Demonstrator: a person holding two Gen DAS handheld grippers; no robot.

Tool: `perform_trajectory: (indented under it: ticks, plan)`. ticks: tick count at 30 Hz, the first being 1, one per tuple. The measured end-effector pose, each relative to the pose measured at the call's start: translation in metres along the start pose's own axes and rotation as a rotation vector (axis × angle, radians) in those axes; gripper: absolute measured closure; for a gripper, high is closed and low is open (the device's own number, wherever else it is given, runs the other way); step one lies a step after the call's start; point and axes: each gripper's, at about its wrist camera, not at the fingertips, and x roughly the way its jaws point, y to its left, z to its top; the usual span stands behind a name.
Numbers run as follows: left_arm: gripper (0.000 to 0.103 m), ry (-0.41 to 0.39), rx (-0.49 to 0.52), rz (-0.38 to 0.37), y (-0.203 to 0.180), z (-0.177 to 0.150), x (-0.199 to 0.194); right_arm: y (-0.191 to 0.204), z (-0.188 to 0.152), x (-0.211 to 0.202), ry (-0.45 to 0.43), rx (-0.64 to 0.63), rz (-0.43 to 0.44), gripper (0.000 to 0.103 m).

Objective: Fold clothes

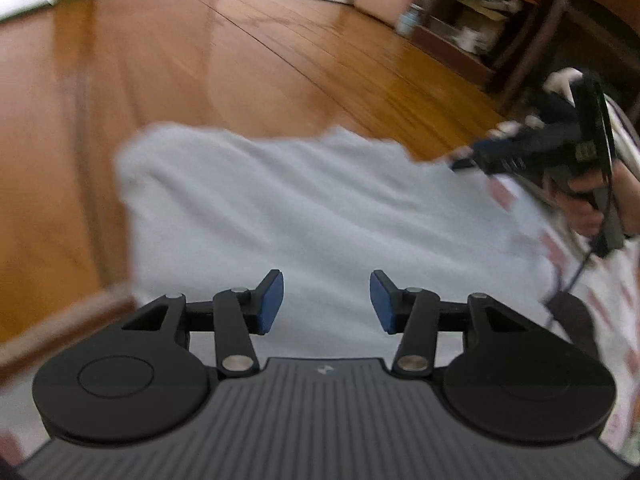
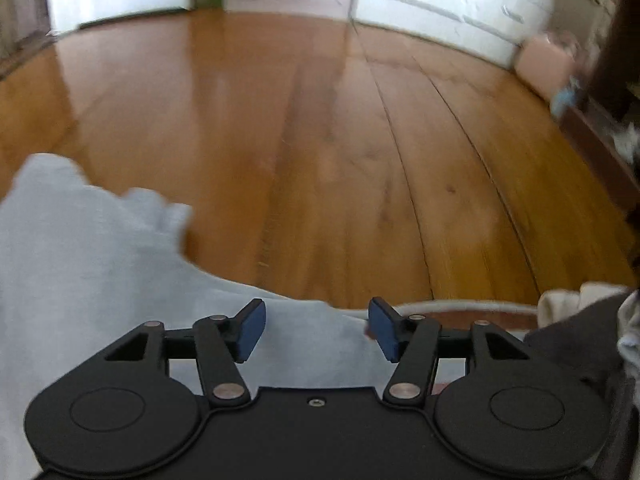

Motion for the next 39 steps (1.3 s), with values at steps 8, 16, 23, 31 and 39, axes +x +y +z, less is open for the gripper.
perform_trajectory:
  ticks: [8,16,23,31,39]
  plan:
    - [0.079,0.085,0.103,0.000,0.024,0.037,0.044,-0.015,-0.021,-0.016,-0.158,0.020,0.053,0.100]
    - [0.077,0.045,0.119,0.093,0.003,0.037,0.050,-0.030,-0.031,-0.001,-0.071,0.131,0.000,0.067]
    - [0.065,-0.002,0.139,-0.044,-0.055,0.031,0.026,-0.041,-0.045,-0.047,-0.117,0.314,0.136,0.061]
    - [0.059,0.080,0.223,-0.205,-0.146,0.000,0.051,0.016,-0.112,-0.085,-0.045,0.001,0.121,0.049]
    - [0.059,0.139,0.232,-0.211,-0.158,-0.041,0.051,-0.028,-0.166,-0.096,0.009,0.599,0.352,0.042]
